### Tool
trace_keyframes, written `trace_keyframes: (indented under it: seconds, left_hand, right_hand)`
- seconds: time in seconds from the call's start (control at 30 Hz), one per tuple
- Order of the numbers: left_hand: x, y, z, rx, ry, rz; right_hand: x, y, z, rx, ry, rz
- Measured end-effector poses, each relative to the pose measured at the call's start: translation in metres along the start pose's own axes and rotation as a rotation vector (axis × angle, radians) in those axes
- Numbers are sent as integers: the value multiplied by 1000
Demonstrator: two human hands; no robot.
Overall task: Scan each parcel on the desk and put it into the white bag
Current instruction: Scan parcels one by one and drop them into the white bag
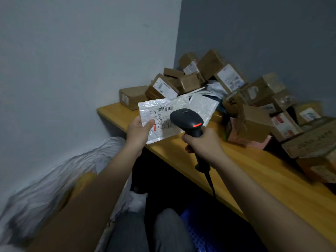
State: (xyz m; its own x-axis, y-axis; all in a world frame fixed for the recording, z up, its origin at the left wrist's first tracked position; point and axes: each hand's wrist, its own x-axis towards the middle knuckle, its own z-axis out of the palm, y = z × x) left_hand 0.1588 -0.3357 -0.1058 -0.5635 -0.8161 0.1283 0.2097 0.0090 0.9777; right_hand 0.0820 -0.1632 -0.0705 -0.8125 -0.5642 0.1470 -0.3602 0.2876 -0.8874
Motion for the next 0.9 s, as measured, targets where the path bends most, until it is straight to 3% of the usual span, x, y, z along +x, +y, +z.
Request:
trace_keyframes:
  seconds: [0.33, 0.53, 0.67, 0.8, 0.9]
  left_hand:
    - [-3, -33, -181, 188, 420, 38]
    - [-13, -93, -256, 361, 561, -188]
    - [-4, -132, -273, 411, 535, -318]
    - [17, -146, -256, 414, 206, -551]
    - [31, -144, -242, 452, 162, -559]
  right_hand:
    - [18, -18, 140, -103, -215, -80]
    - [20, 0, 198, -169, -326, -99]
    - [30, 15, 210, -186, -335, -86]
    - [41, 21, 208, -207, -349, -50]
    - [44, 24, 203, -223, -350, -29]
